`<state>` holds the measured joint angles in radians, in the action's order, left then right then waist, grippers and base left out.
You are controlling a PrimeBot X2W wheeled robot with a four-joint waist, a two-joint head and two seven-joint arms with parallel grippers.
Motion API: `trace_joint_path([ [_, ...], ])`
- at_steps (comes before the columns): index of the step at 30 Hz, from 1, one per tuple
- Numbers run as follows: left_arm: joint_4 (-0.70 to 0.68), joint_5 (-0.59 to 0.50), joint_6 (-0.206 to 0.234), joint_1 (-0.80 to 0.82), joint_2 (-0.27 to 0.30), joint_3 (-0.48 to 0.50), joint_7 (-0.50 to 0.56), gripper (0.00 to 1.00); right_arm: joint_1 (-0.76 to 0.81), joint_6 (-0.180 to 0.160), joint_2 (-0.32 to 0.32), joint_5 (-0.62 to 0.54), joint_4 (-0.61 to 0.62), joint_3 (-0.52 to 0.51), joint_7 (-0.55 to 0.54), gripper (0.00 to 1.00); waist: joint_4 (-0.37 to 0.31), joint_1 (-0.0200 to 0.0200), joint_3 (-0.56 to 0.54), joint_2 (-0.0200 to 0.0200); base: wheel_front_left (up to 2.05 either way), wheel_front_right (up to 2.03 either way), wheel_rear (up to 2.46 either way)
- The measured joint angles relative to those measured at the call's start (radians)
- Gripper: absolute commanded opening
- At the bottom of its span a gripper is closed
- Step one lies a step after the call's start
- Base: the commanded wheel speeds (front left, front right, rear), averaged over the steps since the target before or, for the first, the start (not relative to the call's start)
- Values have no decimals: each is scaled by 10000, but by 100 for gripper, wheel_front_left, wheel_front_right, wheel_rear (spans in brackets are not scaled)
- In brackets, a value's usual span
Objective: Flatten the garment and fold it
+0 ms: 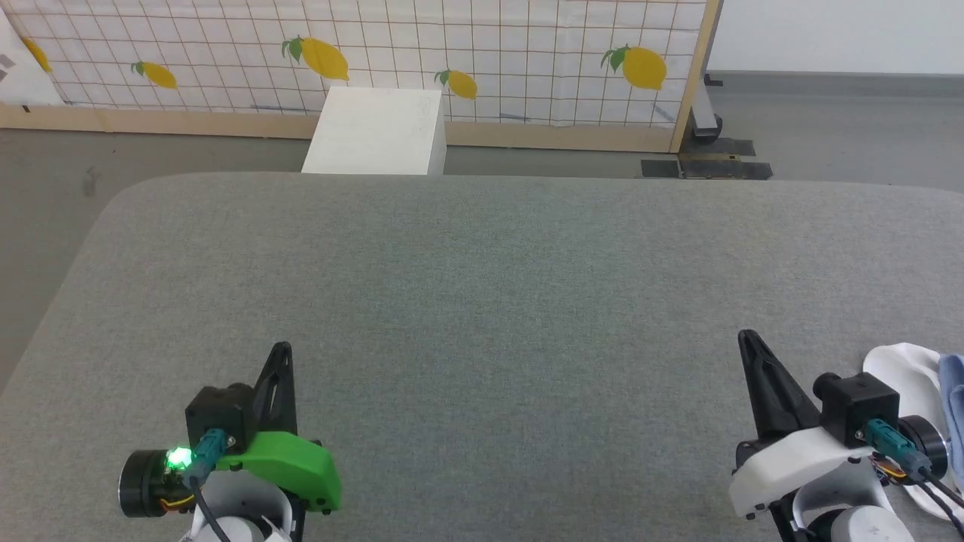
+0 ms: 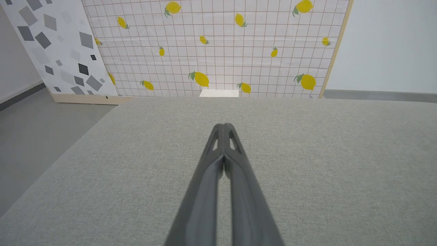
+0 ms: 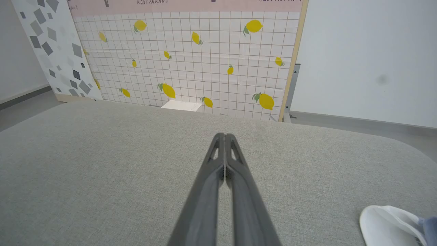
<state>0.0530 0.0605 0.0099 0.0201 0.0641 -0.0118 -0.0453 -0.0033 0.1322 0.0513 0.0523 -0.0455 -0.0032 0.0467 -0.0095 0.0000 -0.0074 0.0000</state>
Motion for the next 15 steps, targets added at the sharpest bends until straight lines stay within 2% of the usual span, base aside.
trace_joint_path([
  [15,-322,-362,-13,-64,-46,46,288,0,0,0,0,-299,263,8,-293,0,64,0,50,0,0,0,0],
])
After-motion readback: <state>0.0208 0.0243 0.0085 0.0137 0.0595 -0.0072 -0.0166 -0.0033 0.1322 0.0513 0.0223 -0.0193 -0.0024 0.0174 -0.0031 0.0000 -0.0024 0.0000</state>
